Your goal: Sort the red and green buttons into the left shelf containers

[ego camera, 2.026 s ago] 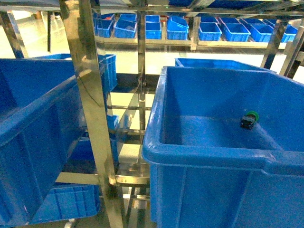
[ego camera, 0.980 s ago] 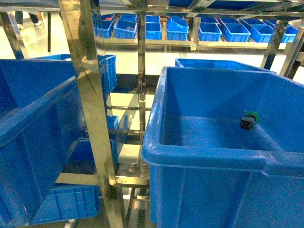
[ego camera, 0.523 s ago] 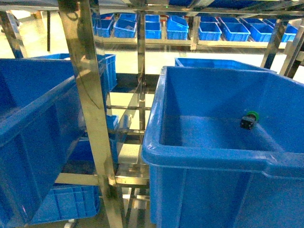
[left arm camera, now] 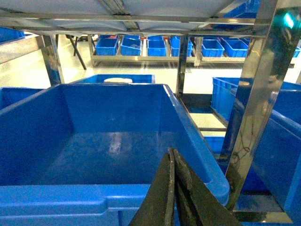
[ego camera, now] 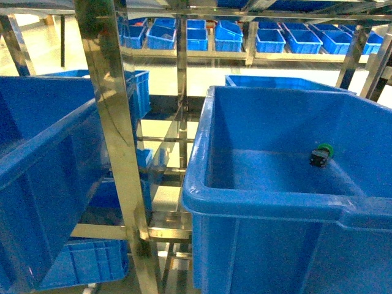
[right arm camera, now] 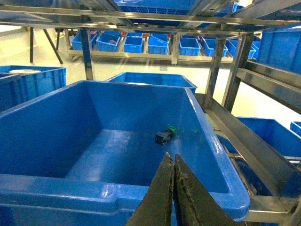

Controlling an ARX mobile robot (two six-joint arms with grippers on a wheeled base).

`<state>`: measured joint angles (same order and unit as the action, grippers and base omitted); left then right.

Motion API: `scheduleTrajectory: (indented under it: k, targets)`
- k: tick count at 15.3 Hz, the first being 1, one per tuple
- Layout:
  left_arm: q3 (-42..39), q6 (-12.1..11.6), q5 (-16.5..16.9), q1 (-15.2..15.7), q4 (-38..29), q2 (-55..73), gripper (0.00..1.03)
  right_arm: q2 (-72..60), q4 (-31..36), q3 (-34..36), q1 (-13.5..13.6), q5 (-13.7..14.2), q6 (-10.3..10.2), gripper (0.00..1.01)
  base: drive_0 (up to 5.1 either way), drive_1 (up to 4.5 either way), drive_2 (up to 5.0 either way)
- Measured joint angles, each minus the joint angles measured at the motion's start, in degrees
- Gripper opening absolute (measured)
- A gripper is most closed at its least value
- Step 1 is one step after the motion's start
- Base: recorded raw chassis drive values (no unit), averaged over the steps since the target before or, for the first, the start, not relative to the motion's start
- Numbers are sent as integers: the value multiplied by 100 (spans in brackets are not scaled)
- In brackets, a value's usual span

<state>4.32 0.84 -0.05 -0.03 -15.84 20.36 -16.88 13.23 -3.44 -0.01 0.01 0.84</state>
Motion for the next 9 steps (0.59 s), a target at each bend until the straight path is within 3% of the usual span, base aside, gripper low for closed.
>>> scheduleTrajectory:
  k: [6,8,9]
  targets:
    - [-350,-2,20,0,385,-796,2,708,-339,286,0,-2,-2,2,0,0,0]
    - [-350,-4,-9,0,553,-1005,2,1652,-1335,284,0,-11,-2,2,0,0,0]
    - [-348,-7,7,0,704,-1117,2,1655,-1331,282,0,-9,-2,2,0,0,0]
